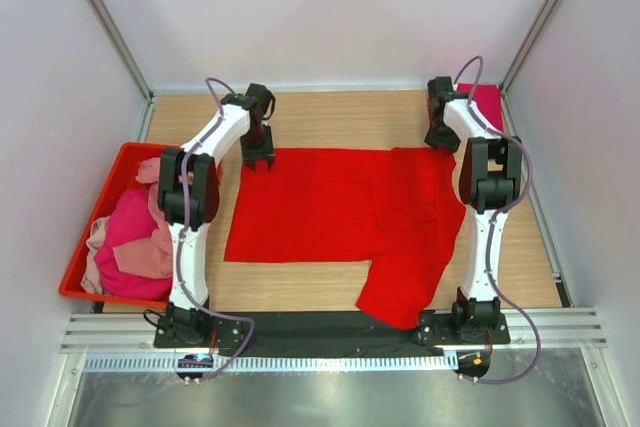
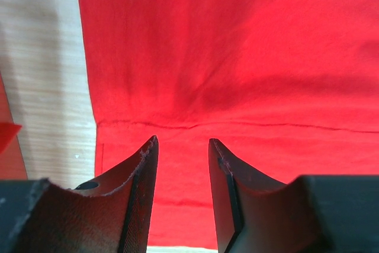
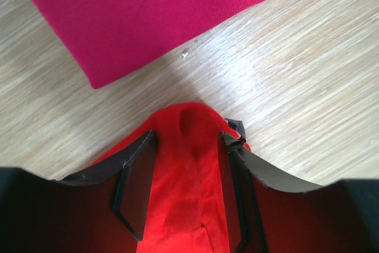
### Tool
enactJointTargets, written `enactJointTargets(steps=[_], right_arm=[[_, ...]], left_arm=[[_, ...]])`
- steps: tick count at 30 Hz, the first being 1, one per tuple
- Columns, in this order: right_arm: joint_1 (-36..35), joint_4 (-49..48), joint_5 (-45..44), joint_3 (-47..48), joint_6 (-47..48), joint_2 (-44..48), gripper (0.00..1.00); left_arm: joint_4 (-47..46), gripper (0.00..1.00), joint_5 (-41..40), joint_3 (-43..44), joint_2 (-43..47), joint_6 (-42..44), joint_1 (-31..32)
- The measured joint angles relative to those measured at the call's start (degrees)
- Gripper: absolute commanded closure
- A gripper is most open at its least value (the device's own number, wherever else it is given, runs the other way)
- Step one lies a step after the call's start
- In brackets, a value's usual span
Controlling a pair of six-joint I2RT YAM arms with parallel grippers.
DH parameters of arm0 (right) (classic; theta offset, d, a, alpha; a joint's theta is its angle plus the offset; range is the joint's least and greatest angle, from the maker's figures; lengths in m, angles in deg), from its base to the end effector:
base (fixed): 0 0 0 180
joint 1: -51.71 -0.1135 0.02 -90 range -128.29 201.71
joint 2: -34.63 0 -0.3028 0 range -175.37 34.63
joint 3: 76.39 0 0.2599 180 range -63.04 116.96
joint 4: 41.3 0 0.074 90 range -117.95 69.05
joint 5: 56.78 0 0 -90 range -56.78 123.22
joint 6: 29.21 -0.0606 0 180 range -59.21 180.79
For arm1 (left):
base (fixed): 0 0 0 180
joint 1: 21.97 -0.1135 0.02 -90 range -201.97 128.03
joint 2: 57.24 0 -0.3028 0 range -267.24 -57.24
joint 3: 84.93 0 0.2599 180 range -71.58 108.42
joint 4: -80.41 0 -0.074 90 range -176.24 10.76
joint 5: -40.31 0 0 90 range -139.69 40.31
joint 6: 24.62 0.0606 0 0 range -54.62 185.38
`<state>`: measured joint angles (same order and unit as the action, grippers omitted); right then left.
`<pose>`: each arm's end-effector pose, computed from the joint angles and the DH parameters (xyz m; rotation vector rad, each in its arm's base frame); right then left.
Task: Fold and stack the t-shirts
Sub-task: Fold the tshirt
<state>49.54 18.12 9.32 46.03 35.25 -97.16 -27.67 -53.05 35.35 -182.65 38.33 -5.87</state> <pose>0.5256 -0.0047 0.1763 0.6407 2.5783 -0.4265 0.4664 -0.1309 0.2060 -0.2873 2.8955 -0.0421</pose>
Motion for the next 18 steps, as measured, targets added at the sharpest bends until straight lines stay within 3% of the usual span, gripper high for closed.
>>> enactJointTargets(steps=[11, 18], right_arm=[[-1.5, 0.6, -0.3, -4.1, 0.3, 10.3, 0.46], [-0.2, 0.5, 1.3, -4.2, -1.4, 5.1, 0.48]], left_arm=[[0.4, 0.58, -0.4, 9.0, -9.0, 0.5, -0.6], [1.3, 0.57, -0.3, 12.7, -12.2, 0.2, -2.0]])
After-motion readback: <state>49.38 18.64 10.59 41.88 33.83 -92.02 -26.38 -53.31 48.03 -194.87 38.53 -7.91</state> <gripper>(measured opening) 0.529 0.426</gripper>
